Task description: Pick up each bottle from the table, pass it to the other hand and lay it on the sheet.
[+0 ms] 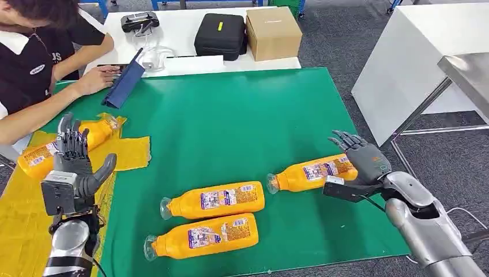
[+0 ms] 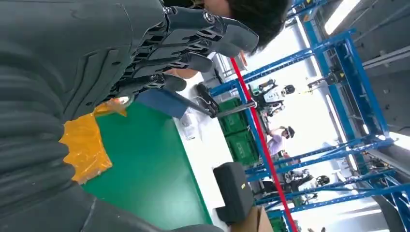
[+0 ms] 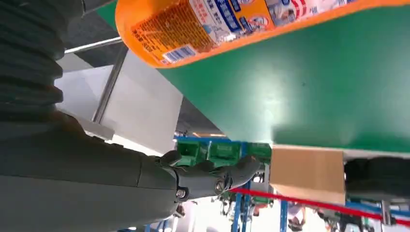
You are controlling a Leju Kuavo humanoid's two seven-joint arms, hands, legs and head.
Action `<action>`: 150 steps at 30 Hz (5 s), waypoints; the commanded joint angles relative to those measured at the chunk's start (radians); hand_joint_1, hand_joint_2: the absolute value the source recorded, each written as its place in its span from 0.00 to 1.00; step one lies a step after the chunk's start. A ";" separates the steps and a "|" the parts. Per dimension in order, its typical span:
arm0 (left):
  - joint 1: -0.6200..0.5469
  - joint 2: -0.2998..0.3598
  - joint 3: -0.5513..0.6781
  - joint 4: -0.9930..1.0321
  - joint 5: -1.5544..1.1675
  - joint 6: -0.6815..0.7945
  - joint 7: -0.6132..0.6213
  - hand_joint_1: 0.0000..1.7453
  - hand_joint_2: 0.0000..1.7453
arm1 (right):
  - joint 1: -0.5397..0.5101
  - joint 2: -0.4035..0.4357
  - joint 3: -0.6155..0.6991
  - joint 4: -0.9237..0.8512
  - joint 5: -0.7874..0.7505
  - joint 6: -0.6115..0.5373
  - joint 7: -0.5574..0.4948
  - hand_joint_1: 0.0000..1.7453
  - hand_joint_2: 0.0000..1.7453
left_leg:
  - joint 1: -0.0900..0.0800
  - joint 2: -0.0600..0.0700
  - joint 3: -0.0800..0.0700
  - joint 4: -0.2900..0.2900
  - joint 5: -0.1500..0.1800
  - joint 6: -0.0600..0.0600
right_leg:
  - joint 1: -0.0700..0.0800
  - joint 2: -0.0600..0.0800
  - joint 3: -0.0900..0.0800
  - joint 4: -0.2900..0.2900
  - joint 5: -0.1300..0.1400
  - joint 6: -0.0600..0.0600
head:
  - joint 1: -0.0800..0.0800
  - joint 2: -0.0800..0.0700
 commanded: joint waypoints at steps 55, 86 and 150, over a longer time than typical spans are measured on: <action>-0.016 -0.020 -0.044 0.060 -0.003 -0.001 0.029 0.00 1.00 | -0.276 0.240 0.257 0.680 0.250 -0.070 0.194 0.20 1.00 | 0.003 0.001 0.011 -0.001 0.000 -0.002 | 0.002 0.002 0.010 -0.002 0.001 -0.003 | 0.000 0.000; 0.019 -0.012 -0.067 0.023 -0.010 -0.024 0.041 0.00 1.00 | -0.079 0.376 0.001 0.168 0.007 -0.361 0.089 1.00 1.00 | 0.002 0.005 0.006 0.000 0.002 -0.002 | 0.002 0.005 0.003 0.000 0.003 -0.005 | 0.000 0.000; -0.172 -0.009 -0.402 0.174 -0.087 -0.183 0.102 0.00 1.00 | -0.181 0.745 0.292 0.304 -0.580 -0.044 -0.066 1.00 1.00 | 0.004 0.001 0.003 0.000 0.003 -0.003 | 0.004 0.002 0.001 0.001 0.002 -0.005 | 0.000 0.000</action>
